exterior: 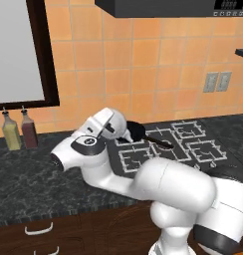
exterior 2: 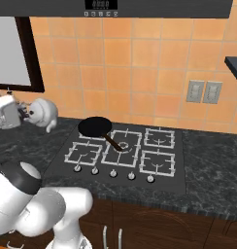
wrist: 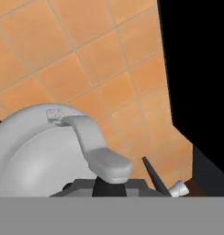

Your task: Pick the kettle from the counter and place it on a stove burner. Then turn the burner on.

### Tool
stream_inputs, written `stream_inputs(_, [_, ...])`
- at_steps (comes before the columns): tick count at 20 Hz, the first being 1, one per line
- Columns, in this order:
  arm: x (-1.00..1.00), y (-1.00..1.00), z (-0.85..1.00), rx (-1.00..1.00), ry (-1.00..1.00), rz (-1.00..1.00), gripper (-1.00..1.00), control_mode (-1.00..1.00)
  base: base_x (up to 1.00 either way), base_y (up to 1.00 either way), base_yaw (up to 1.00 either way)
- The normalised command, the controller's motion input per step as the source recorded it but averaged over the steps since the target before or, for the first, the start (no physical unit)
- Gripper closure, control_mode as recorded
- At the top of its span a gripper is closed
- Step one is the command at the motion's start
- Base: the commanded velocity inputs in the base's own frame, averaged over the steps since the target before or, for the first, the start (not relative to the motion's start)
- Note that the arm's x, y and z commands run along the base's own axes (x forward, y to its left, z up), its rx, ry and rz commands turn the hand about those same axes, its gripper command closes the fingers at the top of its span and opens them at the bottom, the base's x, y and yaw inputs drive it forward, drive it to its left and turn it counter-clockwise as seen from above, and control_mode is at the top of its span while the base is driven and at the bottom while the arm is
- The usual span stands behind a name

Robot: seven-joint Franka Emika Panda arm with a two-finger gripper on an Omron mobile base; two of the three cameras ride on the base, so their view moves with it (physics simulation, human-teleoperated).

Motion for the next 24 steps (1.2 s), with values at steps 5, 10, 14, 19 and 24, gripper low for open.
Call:
stream_inputs(5, [0.00,-1.00,0.61,0.00,-0.14,-0.27,1.00,-1.00,0.00,0.00,0.00])
stream_inputs(10, [0.00,-1.00,0.42,0.01,-0.03,-0.27,1.00,-1.00,0.00,0.00,0.00])
stream_inputs(14, [0.00,-1.00,0.24,0.11,0.00,-0.28,1.00,-1.00,0.00,0.00,0.00])
stream_inputs(19, [0.00,-1.00,0.05,0.17,0.16,-0.32,1.00,-1.00,0.00,0.00,0.00])
stream_inputs(24, [0.01,-1.00,0.00,0.25,0.30,-0.26,1.00,-1.00,0.00,0.00,0.00])
